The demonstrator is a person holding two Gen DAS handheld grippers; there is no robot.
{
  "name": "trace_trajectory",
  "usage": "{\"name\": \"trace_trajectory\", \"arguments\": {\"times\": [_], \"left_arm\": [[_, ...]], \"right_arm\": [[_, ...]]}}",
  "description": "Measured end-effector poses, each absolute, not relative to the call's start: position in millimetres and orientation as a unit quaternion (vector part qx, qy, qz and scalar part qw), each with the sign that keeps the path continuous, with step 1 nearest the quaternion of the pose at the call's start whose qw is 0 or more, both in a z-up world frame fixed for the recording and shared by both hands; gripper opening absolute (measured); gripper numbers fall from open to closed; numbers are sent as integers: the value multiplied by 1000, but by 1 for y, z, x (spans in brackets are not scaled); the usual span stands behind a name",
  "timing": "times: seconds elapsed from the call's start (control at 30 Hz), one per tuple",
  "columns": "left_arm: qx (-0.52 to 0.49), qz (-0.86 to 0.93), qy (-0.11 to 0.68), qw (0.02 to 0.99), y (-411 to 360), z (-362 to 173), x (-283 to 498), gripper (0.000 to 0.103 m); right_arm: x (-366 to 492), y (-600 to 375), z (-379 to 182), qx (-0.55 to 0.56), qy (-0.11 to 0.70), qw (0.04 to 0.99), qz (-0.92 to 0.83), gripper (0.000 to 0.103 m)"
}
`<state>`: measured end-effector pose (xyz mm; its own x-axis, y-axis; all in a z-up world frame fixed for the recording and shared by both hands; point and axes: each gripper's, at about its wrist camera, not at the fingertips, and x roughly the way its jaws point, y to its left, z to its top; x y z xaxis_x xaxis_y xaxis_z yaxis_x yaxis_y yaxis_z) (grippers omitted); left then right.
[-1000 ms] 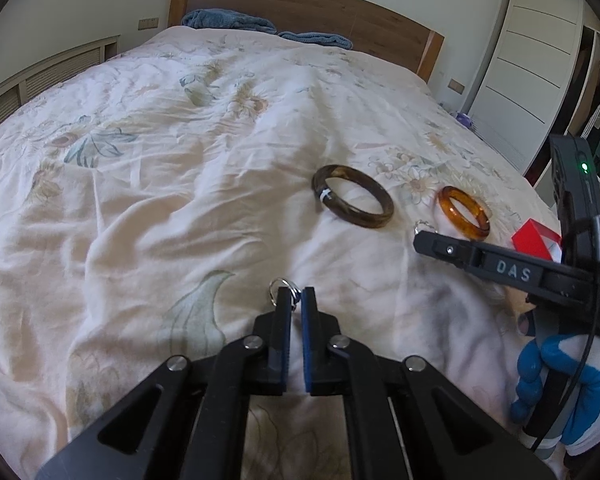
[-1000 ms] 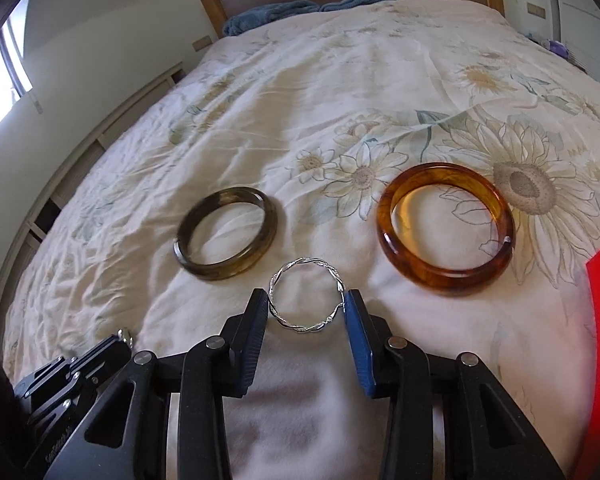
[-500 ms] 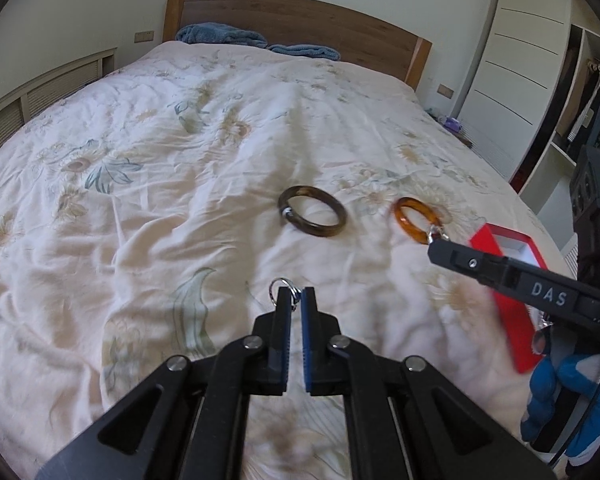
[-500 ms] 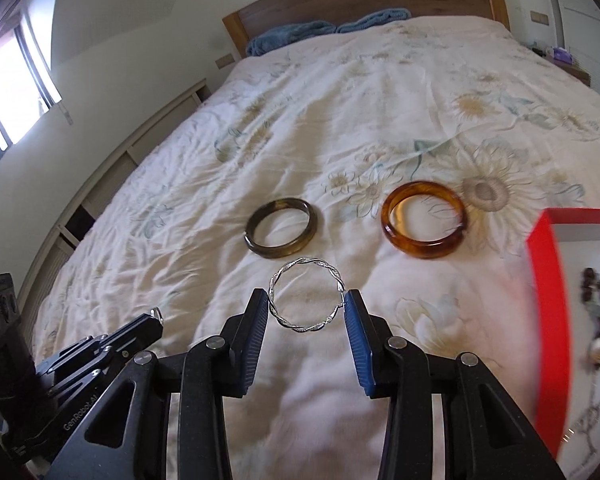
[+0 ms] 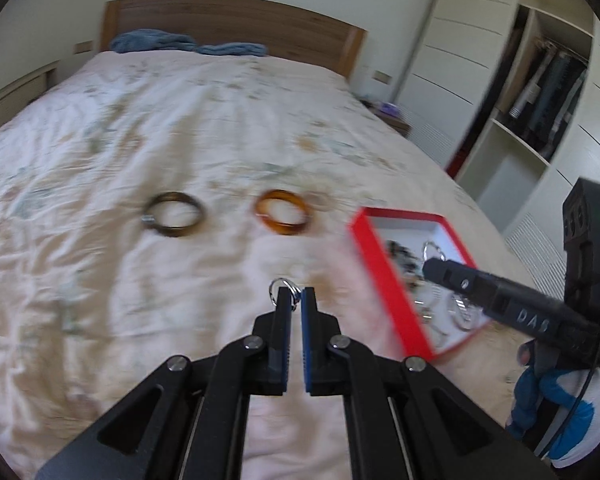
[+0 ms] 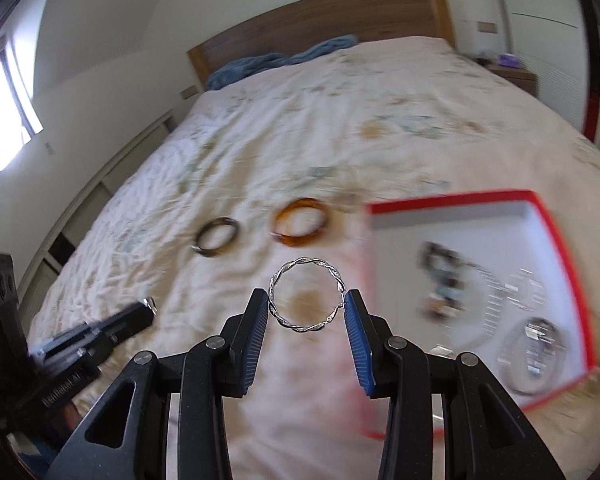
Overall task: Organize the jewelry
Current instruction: 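Carry both rings into the red box and open both tools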
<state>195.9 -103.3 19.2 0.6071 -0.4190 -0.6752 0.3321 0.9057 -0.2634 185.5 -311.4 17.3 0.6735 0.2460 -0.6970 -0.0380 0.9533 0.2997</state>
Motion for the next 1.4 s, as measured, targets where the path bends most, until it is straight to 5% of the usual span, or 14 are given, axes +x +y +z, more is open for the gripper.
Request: {"name": "trace_trajectory", "arguments": {"times": [0.53,1.4], "left_arm": [[18,-313,448,837,-285,-28,209,4],[41,-308,472,825,-319,-60,226,6]], "right_arm": [[176,-444,-36,120,433,894,6,39],[217,-458,-63,61,461,885,27,41]]}}
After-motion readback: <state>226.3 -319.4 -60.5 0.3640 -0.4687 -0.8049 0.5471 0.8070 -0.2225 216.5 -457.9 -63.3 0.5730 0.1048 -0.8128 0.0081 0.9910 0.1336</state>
